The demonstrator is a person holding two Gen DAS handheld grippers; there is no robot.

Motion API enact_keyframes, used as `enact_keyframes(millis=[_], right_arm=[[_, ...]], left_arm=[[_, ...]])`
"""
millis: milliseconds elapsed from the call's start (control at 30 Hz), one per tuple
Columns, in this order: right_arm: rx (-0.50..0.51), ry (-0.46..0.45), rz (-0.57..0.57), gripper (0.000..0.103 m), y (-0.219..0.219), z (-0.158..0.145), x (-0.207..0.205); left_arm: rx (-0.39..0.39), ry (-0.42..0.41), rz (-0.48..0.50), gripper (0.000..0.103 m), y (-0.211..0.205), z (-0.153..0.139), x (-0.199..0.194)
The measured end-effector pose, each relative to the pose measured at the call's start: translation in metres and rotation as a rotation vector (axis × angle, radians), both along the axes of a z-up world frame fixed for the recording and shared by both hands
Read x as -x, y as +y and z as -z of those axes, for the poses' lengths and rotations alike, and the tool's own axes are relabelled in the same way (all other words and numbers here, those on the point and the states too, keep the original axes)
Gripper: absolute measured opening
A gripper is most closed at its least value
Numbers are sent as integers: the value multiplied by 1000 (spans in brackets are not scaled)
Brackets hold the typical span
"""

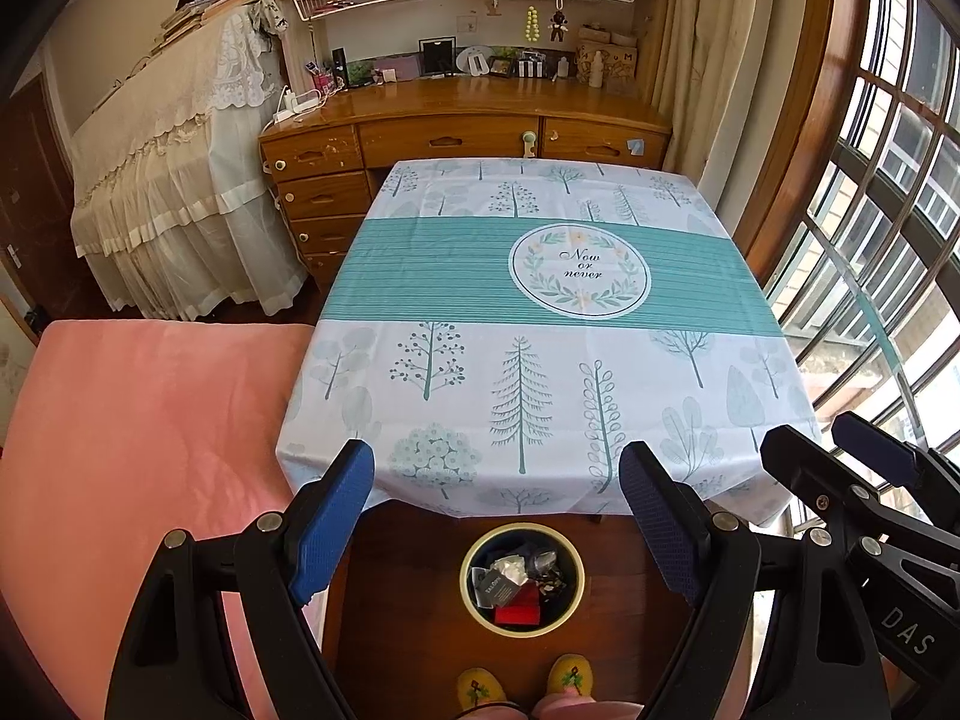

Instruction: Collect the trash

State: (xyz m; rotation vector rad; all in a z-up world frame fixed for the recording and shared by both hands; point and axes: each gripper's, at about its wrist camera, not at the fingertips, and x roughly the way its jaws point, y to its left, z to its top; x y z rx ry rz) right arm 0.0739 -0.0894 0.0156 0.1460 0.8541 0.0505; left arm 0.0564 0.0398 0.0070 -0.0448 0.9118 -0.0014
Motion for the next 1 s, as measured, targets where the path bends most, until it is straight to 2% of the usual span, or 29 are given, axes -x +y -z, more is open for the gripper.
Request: enact_keyframes(millis=[1000], right_arm=[[-6,-7,9,65,0,2,8]], left_arm=[[-9,1,22,85,7,0,-2]])
